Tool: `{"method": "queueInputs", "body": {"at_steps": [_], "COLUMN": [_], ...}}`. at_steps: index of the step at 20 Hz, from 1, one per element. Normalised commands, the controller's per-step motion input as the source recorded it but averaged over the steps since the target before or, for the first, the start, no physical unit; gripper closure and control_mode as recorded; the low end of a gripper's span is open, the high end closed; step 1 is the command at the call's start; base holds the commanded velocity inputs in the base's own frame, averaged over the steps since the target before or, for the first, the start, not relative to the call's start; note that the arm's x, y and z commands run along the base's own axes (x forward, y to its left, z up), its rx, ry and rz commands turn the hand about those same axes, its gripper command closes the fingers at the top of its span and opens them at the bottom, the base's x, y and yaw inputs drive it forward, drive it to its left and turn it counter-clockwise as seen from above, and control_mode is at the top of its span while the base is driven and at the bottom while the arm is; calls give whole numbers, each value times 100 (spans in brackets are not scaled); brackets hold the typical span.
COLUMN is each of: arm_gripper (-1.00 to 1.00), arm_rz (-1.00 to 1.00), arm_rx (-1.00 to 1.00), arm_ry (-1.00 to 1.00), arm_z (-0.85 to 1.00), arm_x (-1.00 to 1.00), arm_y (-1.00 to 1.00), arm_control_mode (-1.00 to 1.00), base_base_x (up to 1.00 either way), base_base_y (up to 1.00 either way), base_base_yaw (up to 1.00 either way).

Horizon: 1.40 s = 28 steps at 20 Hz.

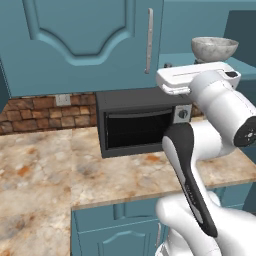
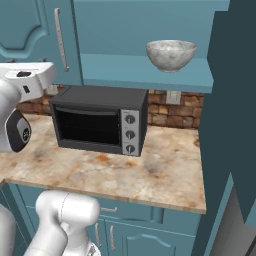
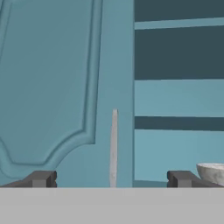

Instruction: Move the bowls from the cabinet to the plates on the dining table.

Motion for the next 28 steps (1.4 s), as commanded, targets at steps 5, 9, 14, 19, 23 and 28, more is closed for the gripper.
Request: {"method": "queueInputs", "body": {"at_steps": [5,9,14,19,23,28], "arm_gripper": [-100,-100,-100,-100,-100,-100], "arm_rz": [0,0,0,0,0,0], "arm_rx": [0,0,0,0,0,0], "arm_ry": [0,0,0,0,0,0], "arm_z": [-4,-7,-4,-2,-2,-3], "arm_x": [24,24,29,31,28,30], "arm_y": [3,10,7,7,7,6], "arm_control_mode": [-100,-100,-100,-100,-100,-100], "base_base_x": [0,0,0,0,0,0], "base_base_y": [0,0,0,0,0,0], "base_base_yaw": [0,0,0,0,0,0]}}
